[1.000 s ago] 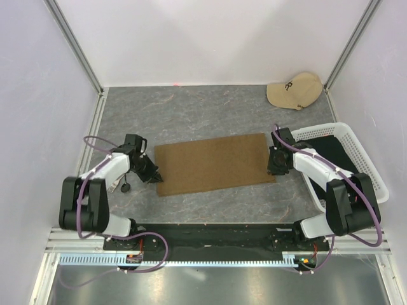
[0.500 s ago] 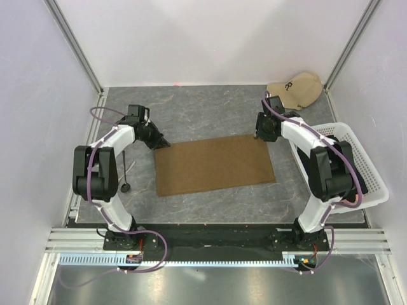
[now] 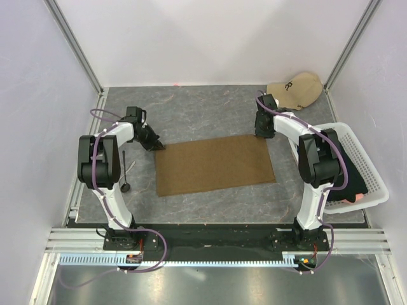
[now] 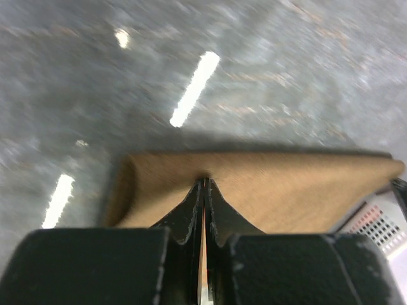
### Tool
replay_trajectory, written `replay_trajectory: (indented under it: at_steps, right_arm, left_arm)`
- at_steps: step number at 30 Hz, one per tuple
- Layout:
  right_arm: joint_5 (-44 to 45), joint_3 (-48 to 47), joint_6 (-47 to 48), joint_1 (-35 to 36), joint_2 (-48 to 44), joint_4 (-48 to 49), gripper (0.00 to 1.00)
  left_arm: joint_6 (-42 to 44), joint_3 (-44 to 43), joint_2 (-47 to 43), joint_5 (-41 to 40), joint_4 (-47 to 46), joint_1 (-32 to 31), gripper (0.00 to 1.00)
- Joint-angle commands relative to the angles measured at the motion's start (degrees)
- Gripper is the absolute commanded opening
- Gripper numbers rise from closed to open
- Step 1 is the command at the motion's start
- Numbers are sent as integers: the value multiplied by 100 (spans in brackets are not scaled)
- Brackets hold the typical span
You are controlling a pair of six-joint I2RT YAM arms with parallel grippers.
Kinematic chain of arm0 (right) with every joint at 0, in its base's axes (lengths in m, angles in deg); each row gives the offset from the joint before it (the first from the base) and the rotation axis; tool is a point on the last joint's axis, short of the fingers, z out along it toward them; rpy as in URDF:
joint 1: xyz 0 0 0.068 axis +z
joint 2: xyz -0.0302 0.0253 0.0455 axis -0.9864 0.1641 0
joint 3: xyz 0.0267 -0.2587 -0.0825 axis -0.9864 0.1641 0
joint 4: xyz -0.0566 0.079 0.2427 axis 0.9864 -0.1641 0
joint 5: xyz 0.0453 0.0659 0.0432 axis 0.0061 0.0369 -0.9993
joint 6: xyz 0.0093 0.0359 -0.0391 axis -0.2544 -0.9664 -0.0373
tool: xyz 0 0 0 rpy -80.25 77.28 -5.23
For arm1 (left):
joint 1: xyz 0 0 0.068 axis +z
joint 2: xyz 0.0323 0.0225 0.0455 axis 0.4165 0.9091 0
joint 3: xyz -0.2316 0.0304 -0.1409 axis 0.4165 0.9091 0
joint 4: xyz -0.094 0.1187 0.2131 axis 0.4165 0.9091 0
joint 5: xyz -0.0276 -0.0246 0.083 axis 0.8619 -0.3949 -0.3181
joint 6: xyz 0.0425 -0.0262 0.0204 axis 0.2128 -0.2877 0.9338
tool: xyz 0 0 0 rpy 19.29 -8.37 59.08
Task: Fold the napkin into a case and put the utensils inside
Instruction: Smooth out the rectangle-folded napkin at the center of the board.
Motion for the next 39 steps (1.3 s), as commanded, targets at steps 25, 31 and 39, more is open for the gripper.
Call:
replay_trajectory:
  at_steps: [25, 31, 39]
  right_arm:
    - [109, -990, -248, 1075, 174, 73, 49]
    - [20, -1175, -345, 1173, 604, 249, 42]
    - [240, -1123, -231, 1156, 886, 381, 41]
  left_arm:
    - [85, -955, 276, 242, -560, -1247, 8]
    - [-249, -1352, 928, 268, -753, -1537, 8]
    - [-302, -1536, 1333, 154, -824, -1520, 8]
